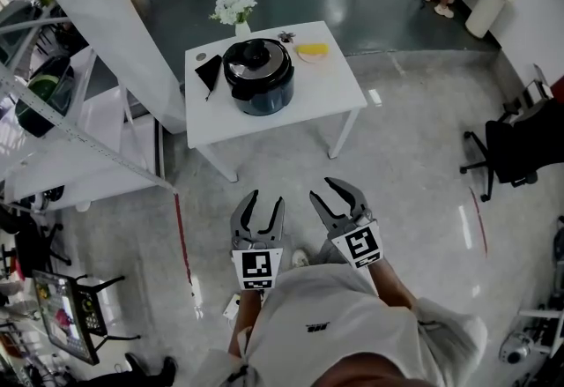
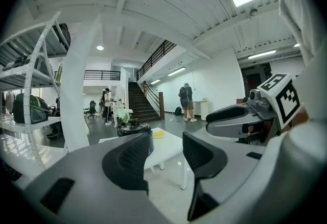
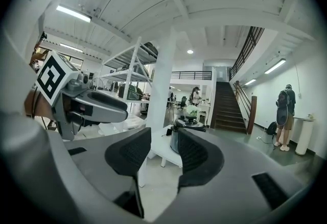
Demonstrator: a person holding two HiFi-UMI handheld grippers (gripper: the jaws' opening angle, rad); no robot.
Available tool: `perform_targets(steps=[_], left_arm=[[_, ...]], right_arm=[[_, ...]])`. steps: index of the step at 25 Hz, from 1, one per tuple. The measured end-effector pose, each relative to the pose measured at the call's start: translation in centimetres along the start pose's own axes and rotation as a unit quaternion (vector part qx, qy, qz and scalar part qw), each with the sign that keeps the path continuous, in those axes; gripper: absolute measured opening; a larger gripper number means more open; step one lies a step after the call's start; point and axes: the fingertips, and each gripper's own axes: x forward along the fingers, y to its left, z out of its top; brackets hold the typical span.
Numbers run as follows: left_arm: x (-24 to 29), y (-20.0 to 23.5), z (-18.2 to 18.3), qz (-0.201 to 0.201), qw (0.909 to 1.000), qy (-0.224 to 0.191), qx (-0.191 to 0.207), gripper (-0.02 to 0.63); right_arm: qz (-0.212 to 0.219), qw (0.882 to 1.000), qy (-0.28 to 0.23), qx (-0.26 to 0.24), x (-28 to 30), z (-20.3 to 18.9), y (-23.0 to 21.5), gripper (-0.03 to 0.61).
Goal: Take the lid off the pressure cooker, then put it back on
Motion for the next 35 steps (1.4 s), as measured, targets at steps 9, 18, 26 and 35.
perform_targets(steps=[9,18,26,35], left_arm=[[3.9,2.0,0.2,-0.006,1.0000,-0.003,0.003,0.224],[8.7,4.8,0.8,0.003,1.0000,-0.005,0.000,0.224],[15.1,7.6,1.8,0.018,0.9998,-0.002,-0.009,0.222],[23.7,10.9,4.3,0.046,0.9988,0.004,-0.016,0.222]], right_arm=[[-0.003,1.000,-0.005,-0.006,3.9,-0.1,-2.2,0.166],[0.005,1.000,-0.009,-0.007,8.8,0.0,-5.3,0.165],[0.027,1.000,-0.006,-0.007,14.7,0.1,-9.8,0.165],[0.062,0.998,-0.001,-0.007,22.0,1.7,-16.4,0.165]])
